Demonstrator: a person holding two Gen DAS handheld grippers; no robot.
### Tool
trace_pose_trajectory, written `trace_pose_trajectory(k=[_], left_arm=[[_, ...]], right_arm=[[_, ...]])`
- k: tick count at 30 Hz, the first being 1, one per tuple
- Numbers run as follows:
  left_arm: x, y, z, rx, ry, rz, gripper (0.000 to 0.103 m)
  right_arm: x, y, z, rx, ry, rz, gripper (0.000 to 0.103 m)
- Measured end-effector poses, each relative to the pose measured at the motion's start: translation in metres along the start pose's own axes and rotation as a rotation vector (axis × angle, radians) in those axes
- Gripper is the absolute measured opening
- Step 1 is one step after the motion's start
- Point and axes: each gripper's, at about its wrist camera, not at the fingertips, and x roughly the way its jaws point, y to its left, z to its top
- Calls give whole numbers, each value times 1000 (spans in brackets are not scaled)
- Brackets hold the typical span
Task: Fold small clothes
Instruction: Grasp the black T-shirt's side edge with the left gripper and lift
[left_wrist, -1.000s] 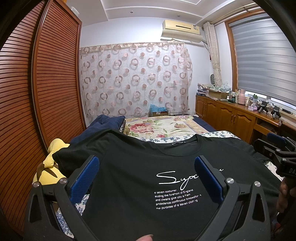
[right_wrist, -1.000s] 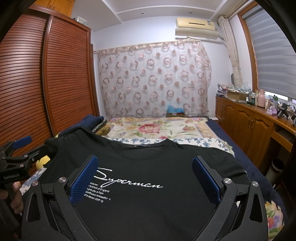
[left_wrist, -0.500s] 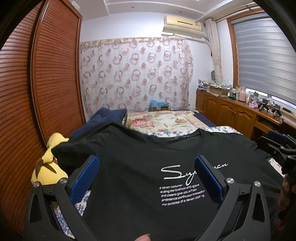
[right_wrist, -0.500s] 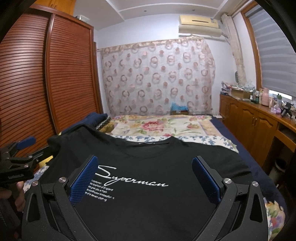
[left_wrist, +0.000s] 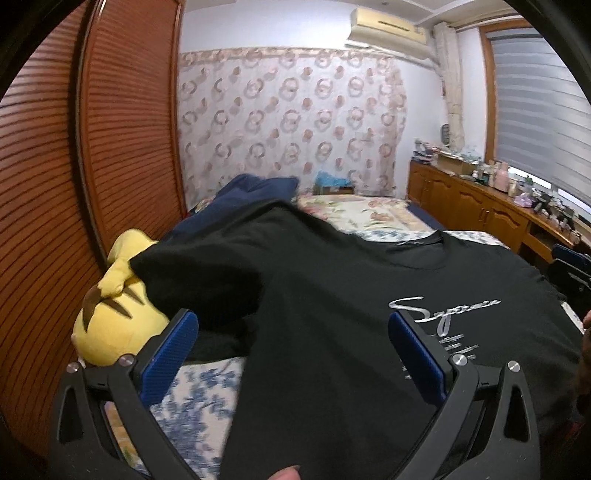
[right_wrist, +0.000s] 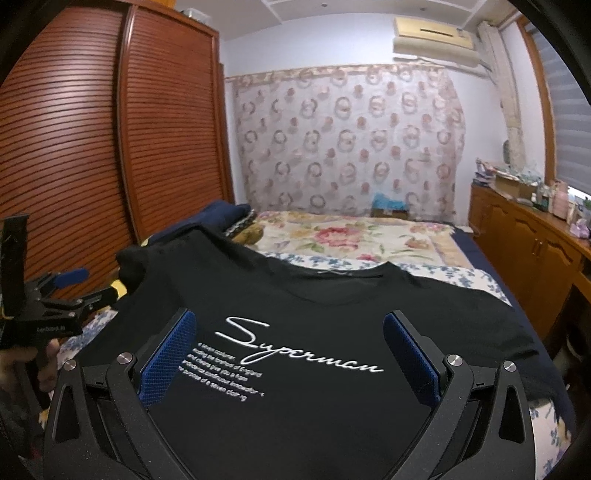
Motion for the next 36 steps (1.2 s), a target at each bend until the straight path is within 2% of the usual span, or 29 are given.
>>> trace_pose_trajectory(k=[9, 13, 17, 20, 26, 33, 36], left_arm=[[12, 50, -6, -27, 36, 7, 102], [26, 72, -10, -42, 86, 22, 98], [36, 91, -8, -65, 110, 17, 88], [45, 104, -1, -90, 129, -10, 84], [72, 121, 5, -83, 180, -14, 74], [102, 132, 3, -41, 247, 31, 73], [107, 132, 5, -17, 246, 28, 60]], right_arm=[[24, 9, -6, -33, 73, 86, 103], [42, 14, -12, -53, 129, 113, 103], [50, 18, -17, -58, 164, 142, 103], [53, 22, -20, -68, 180, 160, 103], [60, 30, -24, -99, 208, 178, 103], [61, 33, -28, -110, 218, 189, 103], [63, 34, -29, -114, 224, 191, 103]])
